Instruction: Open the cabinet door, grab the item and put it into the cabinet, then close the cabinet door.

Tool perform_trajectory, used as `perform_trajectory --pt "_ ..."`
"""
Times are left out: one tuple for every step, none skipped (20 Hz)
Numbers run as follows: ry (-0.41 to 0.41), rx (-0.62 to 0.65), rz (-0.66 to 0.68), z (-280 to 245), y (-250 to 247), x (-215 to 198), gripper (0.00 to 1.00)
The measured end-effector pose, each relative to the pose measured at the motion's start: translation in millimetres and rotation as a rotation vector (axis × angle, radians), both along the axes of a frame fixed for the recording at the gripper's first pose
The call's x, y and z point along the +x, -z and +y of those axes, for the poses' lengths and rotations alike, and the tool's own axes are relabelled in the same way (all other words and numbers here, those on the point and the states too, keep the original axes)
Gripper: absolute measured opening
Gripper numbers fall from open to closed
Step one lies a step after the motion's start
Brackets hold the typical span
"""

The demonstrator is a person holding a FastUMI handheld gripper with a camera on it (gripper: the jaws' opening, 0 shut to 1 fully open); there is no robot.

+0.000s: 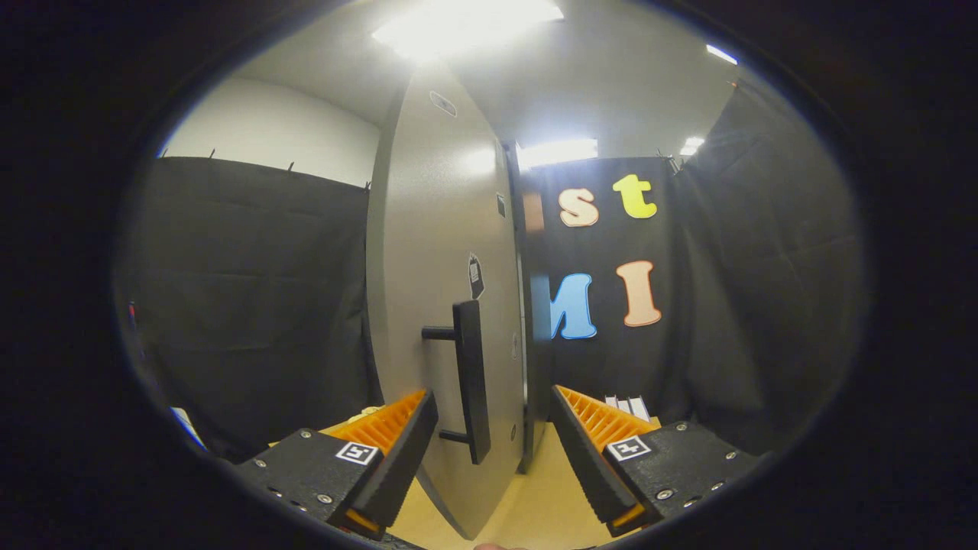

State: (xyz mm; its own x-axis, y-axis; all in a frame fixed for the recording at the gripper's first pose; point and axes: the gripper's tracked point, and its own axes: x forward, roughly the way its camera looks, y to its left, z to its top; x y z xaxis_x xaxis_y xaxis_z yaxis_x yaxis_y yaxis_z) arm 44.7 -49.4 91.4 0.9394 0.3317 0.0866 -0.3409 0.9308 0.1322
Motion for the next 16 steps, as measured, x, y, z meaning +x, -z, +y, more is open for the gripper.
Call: perform_trajectory --pt "-0.008 0.007 0.01 3 0 1 0.92" --pt "-0.02 0.009 0.02 9 0 2 0.92" --pt "-0.034 0.006 0.024 17 0 1 0.92" --pt "-0.046 0.0 0.025 26 -1 1 0.92" --pt "-0.059 -0.01 0.02 36 -3 3 0.92" --pt "-0.073 -0.022 0.011 48 -5 4 0.92" --pt "-0.088 -0.028 0.003 60 -6 4 0.92" --pt "-0.102 -0.03 0.0 71 -7 6 0.92" --pt "-0.118 -0.032 -0.001 82 -7 7 0.92" --pt "-0.13 -0.038 -0.004 92 -9 11 0.92" --pt "-0.131 -0.044 -0.008 98 -9 15 0.92" --pt "-0.125 -0.047 -0.015 102 -12 20 0.92" --pt "-0.114 -0.045 -0.019 105 -15 25 0.92" --pt "-0.105 -0.037 -0.014 105 -15 30 0.92" --pt "-0.11 -0.014 -0.002 107 -14 35 0.92" --pt "-0.126 0.013 0.015 114 -11 36 0.92"
